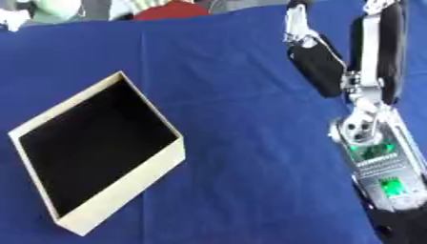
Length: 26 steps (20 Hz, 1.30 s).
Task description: Pick up objects on the table and place them in the box.
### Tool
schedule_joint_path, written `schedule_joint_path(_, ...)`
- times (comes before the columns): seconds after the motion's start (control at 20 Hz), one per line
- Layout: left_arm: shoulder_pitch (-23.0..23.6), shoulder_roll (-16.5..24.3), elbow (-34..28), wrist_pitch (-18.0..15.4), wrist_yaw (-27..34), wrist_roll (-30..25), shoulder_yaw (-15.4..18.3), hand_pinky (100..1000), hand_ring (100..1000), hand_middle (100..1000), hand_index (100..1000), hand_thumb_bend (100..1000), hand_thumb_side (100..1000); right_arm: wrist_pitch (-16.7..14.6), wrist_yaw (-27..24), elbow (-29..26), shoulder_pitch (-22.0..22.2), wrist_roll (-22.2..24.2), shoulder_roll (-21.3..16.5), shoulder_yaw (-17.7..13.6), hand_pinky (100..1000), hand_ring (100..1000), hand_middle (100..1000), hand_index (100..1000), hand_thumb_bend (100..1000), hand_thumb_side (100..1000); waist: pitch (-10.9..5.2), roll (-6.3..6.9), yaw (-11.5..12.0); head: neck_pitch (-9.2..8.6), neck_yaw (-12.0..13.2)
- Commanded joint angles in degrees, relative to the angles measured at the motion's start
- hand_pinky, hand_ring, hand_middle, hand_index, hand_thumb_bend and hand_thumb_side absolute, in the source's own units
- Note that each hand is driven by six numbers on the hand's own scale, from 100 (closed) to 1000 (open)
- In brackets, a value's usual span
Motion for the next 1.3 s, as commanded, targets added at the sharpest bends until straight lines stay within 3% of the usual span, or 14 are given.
schedule_joint_path(0.05, 0.36, 2.92, -5.18, 2.48, 3.49, 0.22, -1.16, 334, 469, 510, 634, 100, 242, -0.30, 0.34, -0.84, -0.79, 0.04, -0.74, -0.55, 937, 760, 742, 881, 100, 543, -1.37, -0.19, -0.12, -0.11, -0.18)
schedule_joint_path(0.4, 2.95, 2.89, -9.14, 4.81, 6.04, -0.80, -3.23, 330, 466, 506, 638, 100, 243, -0.46, 0.19, -0.84, -0.88, -0.14, -0.32, -0.52, 938, 759, 742, 882, 100, 545, -1.17, -0.32, -0.29, -0.30, 0.23)
schedule_joint_path(0.7, 4.28, 0.50, -9.81, 6.24, 6.64, -1.97, -5.01, 333, 468, 508, 644, 100, 254, -0.41, -0.01, -0.84, -0.93, -0.36, 0.00, -0.47, 938, 759, 741, 882, 100, 546, -0.97, -0.55, -0.43, -0.07, 0.62)
schedule_joint_path(1.3, 8.29, -0.09, -10.97, 6.36, 7.24, -4.41, -6.86, 332, 467, 505, 645, 100, 256, -0.30, -0.09, -0.84, -1.01, -0.86, 0.46, -0.52, 938, 758, 739, 883, 100, 549, -0.72, -0.80, -0.35, -0.01, 0.79)
